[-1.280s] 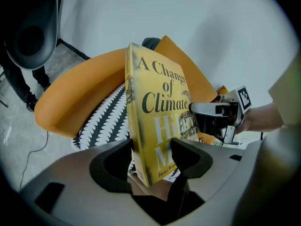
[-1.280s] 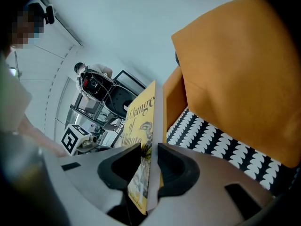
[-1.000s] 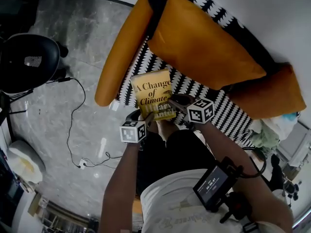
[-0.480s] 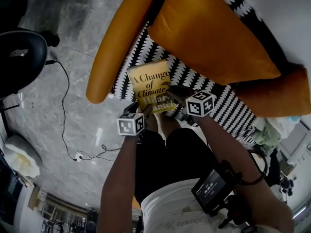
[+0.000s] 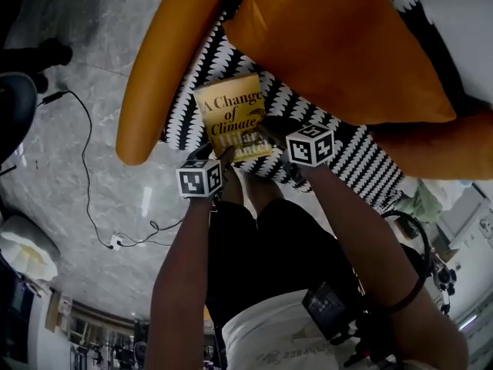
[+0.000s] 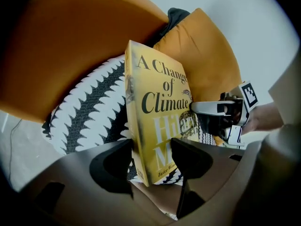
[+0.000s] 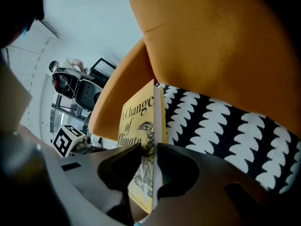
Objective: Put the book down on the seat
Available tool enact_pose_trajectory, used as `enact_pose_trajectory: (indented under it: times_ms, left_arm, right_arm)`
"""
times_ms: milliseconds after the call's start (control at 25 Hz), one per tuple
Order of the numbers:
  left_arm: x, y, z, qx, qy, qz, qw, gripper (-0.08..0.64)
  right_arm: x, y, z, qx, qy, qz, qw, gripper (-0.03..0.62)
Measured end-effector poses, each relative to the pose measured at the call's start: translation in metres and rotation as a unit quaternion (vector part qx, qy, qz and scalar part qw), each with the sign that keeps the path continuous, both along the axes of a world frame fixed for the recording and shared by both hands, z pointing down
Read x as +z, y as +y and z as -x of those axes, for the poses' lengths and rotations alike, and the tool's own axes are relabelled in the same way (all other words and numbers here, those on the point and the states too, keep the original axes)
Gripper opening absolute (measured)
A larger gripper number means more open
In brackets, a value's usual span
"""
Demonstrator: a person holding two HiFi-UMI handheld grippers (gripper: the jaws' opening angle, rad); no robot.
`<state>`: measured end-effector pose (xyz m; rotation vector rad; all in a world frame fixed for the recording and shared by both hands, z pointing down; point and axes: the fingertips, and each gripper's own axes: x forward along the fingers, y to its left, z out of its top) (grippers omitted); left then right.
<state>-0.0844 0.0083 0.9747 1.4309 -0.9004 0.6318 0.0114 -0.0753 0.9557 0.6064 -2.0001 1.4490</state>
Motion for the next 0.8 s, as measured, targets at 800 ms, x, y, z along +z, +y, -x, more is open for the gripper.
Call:
enact_pose_trajectory:
  times_ms: [800]
  left_arm:
    - [0.008,0.013,0.004,0.01,-0.008,0.017,0.9998,0.276]
  right_arm:
    - [0.017,0.02,-0.007,0.08,0.014,0.012,0.997,0.11]
